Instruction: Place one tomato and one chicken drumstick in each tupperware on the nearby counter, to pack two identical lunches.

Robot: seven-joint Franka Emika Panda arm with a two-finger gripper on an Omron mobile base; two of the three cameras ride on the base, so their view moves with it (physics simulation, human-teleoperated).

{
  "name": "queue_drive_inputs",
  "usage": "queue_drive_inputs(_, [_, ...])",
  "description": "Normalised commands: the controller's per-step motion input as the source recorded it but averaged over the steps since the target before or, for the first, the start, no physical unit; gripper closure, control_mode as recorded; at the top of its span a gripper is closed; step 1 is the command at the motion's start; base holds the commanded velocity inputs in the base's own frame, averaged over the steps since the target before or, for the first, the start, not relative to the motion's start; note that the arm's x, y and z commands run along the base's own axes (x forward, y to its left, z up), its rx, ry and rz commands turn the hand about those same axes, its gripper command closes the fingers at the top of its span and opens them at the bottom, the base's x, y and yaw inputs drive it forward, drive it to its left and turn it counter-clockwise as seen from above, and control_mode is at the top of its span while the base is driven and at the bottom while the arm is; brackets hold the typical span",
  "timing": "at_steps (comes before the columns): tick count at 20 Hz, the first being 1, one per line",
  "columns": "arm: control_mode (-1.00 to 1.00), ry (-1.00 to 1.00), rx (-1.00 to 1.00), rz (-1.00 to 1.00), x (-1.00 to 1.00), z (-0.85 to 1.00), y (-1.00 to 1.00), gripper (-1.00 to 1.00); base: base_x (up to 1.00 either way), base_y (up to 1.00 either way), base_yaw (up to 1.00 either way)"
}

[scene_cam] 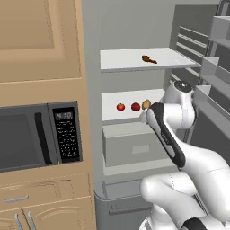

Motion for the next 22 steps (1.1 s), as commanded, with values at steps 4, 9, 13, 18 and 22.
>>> queue_drive_inputs(4, [-1.0,-0.01,0.0,-0.01,0.25,-0.05,-0.07,-1.0,0.0,0.0,0.0])
queue_drive_inputs(9, [-1.0,-0.01,0.0,-0.07,0.21,0.0,-0.14,-1.0,0.0,0.0,0.0])
queue_drive_inputs(13, [-1.0,-0.09,0.0,-0.1,0.21,-0.16,-0.26,-1.0,0.0,0.0,0.0])
queue_drive_inputs(18, [-1.0,-0.12,0.0,-0.11,0.27,-0.19,-0.22,-1.0,0.0,0.0,0.0])
queue_drive_inputs(22, [-1.0,-0.01,0.0,-0.04,0.41,-0.04,-0.03,-1.0,0.0,0.0,0.0])
